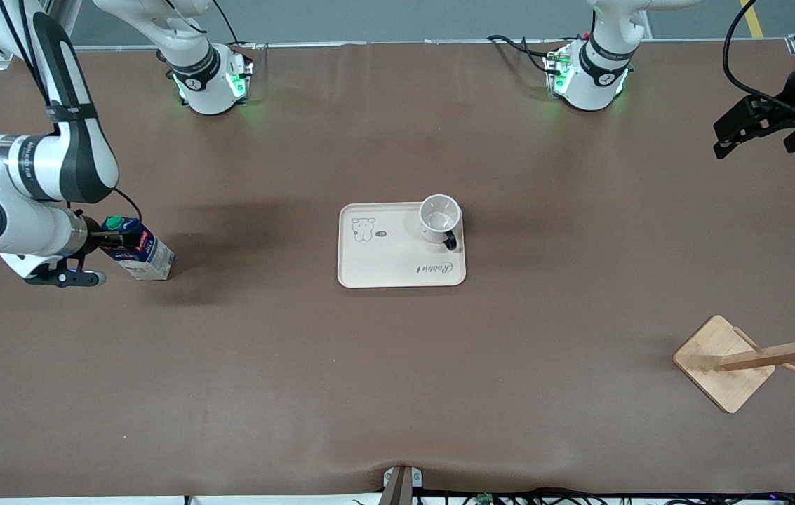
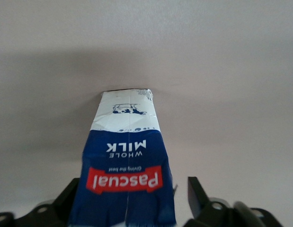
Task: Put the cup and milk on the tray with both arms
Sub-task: 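Close the right gripper on the milk carton and lift it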
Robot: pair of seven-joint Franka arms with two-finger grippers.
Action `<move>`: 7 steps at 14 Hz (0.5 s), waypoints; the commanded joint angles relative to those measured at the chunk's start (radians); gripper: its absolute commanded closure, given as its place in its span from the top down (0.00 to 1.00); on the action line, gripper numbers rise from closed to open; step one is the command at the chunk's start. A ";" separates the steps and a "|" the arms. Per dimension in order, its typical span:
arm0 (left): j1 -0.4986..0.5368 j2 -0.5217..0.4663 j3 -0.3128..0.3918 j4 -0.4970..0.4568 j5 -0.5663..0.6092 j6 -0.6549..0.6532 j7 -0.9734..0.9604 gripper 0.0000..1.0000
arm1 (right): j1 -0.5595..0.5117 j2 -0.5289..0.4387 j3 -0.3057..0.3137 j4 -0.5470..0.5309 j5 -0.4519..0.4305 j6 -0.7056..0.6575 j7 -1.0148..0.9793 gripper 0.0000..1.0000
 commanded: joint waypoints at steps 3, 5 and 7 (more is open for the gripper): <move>-0.004 -0.006 0.010 -0.018 -0.016 0.030 0.016 1.00 | -0.004 -0.037 0.025 -0.005 0.027 -0.086 -0.015 0.00; -0.006 -0.006 0.010 -0.018 -0.016 0.030 0.016 1.00 | 0.038 -0.034 0.024 0.107 0.090 -0.253 -0.014 0.00; -0.003 -0.010 0.010 -0.018 -0.017 0.030 0.017 1.00 | 0.065 -0.031 0.024 0.193 0.118 -0.368 -0.009 0.00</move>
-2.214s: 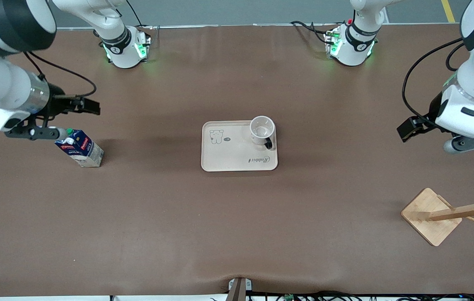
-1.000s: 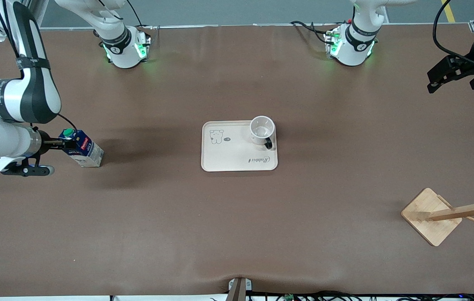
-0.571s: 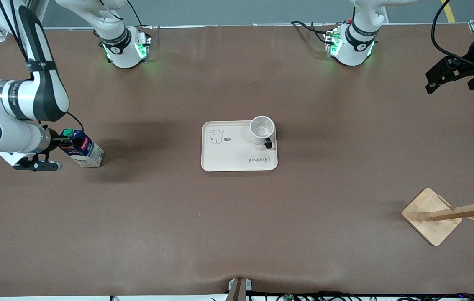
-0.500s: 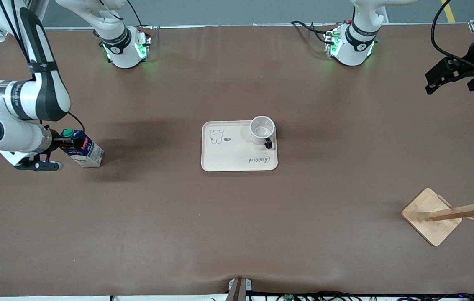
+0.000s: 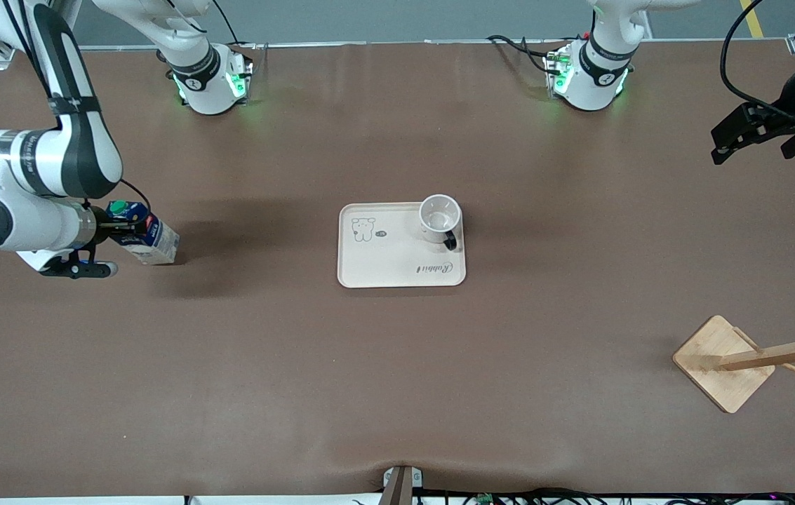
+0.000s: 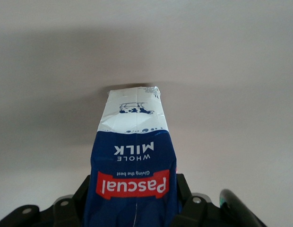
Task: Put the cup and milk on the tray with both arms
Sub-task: 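Close the right gripper on the milk carton and lift it, then carry the milk carton with the right gripper to the tray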
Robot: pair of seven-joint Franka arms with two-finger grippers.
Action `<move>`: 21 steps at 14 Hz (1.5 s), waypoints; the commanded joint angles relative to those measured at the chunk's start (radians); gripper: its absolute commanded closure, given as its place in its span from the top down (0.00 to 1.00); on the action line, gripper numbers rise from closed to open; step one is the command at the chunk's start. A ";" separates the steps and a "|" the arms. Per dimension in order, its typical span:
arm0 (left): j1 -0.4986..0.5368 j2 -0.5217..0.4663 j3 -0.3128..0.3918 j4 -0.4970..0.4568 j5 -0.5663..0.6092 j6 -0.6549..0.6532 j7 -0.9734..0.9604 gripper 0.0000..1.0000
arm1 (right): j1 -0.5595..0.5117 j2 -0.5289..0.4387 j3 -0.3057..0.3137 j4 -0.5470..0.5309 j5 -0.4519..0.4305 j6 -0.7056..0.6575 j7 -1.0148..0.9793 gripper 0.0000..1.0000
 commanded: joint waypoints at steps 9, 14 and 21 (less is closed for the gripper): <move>-0.006 -0.024 0.008 -0.011 -0.017 0.005 0.017 1.00 | 0.197 -0.008 0.002 0.277 0.166 -0.315 0.078 0.00; -0.006 -0.027 0.007 -0.008 -0.017 0.001 0.020 1.00 | 0.388 0.010 0.000 0.392 0.260 -0.352 0.394 0.00; -0.003 -0.027 0.008 -0.010 -0.017 0.001 0.026 1.00 | 0.548 0.067 0.002 0.425 0.295 -0.183 0.581 0.00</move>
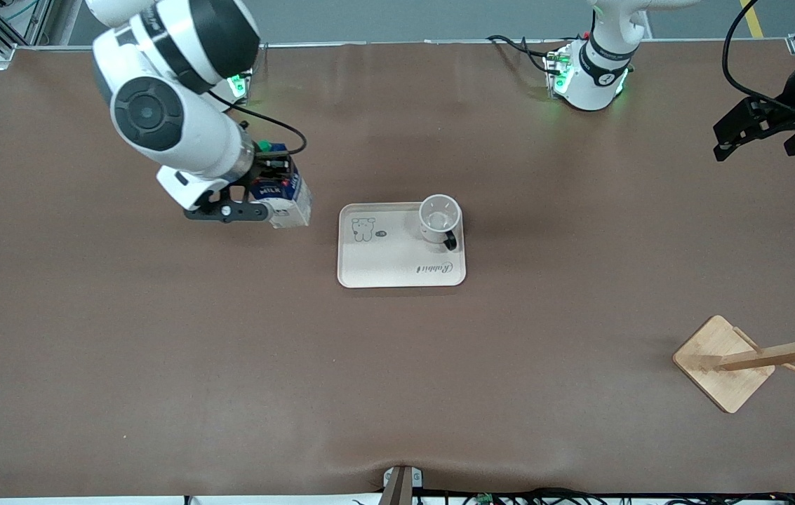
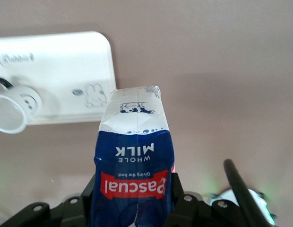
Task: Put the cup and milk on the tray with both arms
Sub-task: 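Carry the milk carton with the right gripper to the tray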
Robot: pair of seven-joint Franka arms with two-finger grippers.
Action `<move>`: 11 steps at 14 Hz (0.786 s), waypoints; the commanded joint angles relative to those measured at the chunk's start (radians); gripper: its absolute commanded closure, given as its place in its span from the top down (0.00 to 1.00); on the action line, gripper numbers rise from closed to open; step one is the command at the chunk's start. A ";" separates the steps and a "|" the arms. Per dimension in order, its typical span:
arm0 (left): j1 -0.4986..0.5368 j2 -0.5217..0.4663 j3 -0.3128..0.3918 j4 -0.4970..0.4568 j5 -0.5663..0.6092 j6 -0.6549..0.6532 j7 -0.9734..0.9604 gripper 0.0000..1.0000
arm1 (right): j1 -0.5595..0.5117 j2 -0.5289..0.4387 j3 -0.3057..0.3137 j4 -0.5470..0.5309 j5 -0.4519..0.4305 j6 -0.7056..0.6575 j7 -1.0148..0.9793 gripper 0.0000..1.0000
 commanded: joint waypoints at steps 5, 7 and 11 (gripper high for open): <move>-0.003 -0.014 0.008 -0.009 -0.019 0.001 0.019 1.00 | 0.128 0.112 -0.013 0.037 0.074 0.183 0.177 0.00; -0.003 -0.014 0.008 -0.009 -0.019 0.001 0.019 1.00 | 0.140 0.155 -0.013 0.037 0.075 0.197 0.182 0.00; -0.003 -0.014 0.008 -0.011 -0.019 0.000 0.019 1.00 | 0.200 0.248 -0.015 0.039 0.072 0.291 0.268 0.00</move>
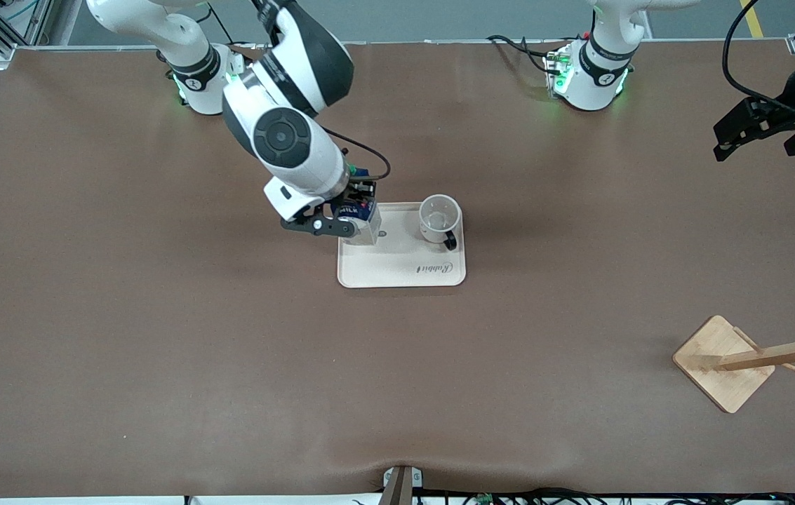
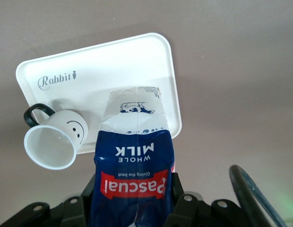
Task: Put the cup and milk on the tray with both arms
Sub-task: 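Carry the milk carton with the right gripper to the tray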
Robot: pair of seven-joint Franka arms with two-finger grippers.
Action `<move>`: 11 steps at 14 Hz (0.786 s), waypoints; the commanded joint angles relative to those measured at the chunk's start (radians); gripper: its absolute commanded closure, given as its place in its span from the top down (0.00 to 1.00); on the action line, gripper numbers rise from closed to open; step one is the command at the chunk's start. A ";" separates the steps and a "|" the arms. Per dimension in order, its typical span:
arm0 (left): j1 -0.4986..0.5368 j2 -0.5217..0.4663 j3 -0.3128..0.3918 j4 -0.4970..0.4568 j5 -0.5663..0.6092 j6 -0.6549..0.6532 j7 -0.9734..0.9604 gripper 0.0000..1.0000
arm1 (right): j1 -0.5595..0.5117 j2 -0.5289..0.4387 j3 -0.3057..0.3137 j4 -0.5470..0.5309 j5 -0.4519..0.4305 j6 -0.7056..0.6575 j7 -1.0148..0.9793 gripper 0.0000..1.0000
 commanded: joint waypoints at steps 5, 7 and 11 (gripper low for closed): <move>-0.005 -0.009 0.008 -0.009 -0.019 0.001 0.019 1.00 | 0.036 0.107 -0.014 0.035 -0.068 0.023 0.026 0.00; -0.005 -0.009 0.008 -0.009 -0.019 0.001 0.019 1.00 | 0.041 0.125 -0.014 0.035 -0.070 0.024 0.027 0.00; -0.008 -0.008 0.008 -0.009 -0.019 0.001 0.019 1.00 | 0.036 0.175 -0.014 0.037 -0.068 0.059 0.030 0.64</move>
